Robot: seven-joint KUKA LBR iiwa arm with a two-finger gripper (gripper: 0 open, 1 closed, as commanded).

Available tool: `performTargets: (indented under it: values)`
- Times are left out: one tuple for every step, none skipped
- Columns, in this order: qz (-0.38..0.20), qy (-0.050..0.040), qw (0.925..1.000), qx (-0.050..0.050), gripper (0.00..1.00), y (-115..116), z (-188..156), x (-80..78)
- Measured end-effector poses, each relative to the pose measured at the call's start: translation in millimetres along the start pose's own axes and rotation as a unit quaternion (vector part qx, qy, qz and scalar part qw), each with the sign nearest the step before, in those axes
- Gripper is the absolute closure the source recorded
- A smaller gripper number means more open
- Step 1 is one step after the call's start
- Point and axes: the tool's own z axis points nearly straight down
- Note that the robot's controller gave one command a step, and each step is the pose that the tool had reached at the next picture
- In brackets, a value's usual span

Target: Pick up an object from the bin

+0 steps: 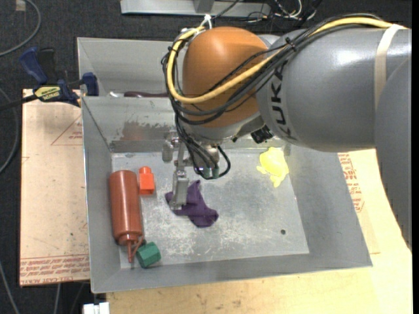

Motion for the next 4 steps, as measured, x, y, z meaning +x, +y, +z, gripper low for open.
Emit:
performTargets:
  values:
    - [0.002, -0.004, 1.0, -0.001, 0.0, -0.9, -4.5, -1.7]
    - [0.026, -0.0029, 0.9997, -0.001, 0.0, -35.8, 20.3, 18.2]
    - [0.006, -0.0039, 1.0, 0.0, 0.0, -56.1, 44.0, 6.4]
    - [0.021, -0.0042, 0.9998, -0.002, 0.0, -76.3, 78.5, 1.6]
